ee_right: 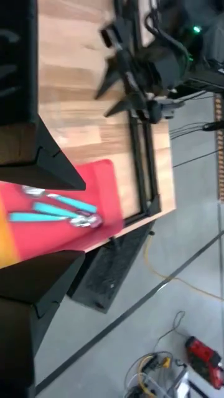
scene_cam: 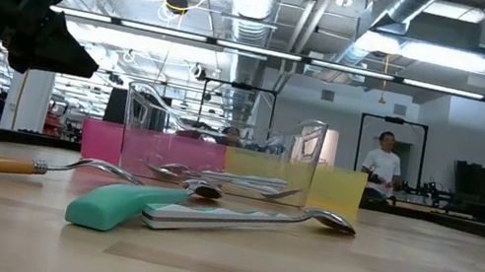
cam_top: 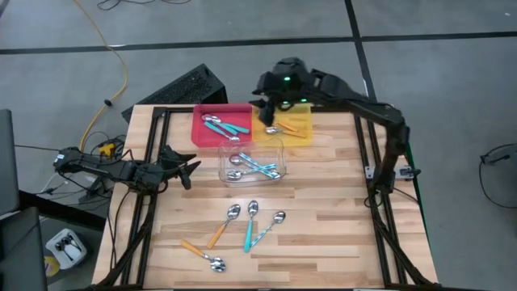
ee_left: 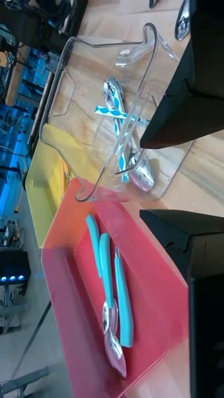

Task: Sort silverware by color (type)
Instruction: Put the yellow spoon into the yellow bin

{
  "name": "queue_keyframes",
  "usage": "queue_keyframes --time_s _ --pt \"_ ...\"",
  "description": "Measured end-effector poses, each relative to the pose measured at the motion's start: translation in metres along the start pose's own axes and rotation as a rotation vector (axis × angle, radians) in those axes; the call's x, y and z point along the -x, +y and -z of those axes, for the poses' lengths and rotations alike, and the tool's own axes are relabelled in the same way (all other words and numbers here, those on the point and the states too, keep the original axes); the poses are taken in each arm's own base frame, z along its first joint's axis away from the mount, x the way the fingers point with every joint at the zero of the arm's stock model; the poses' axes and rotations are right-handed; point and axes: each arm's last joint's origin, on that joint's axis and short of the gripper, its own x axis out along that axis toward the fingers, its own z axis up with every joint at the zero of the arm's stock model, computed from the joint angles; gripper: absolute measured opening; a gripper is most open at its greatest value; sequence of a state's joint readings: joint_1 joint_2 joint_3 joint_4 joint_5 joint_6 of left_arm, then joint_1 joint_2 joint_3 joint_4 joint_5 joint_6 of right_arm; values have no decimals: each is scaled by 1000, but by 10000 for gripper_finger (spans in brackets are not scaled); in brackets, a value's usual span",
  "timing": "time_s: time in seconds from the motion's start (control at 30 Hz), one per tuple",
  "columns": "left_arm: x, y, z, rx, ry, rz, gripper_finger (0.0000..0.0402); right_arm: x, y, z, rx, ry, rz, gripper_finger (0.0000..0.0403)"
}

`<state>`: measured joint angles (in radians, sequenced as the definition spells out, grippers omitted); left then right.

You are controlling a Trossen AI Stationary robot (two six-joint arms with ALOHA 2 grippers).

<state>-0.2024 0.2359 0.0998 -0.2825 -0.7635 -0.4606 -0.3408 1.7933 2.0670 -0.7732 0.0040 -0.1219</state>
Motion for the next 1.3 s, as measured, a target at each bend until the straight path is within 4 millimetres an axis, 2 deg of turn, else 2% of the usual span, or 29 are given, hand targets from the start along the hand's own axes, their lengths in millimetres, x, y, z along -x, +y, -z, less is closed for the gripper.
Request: queue_keyframes --time_s 0.17,0.37,0.47,0.63,0.93,1.13,1.3 --pt "0 -1 0 4 12 24 153 45 7 5 -21 98 -26 189" --pt "0 -2 1 4 36 71 153 73 27 24 -38 314 -83 189" --pt "0 -2 1 4 39 78 153 81 40 31 -30 402 -81 189" --pt "0 -2 1 14 39 78 153 86 65 40 16 501 -28 189" --pt "0 -3 2 26 57 111 153 81 123 66 159 586 -138 189" --pt "0 -3 2 26 58 113 153 69 159 92 219 545 -186 189" --pt "0 -3 2 26 58 113 153 61 179 114 203 400 -248 189"
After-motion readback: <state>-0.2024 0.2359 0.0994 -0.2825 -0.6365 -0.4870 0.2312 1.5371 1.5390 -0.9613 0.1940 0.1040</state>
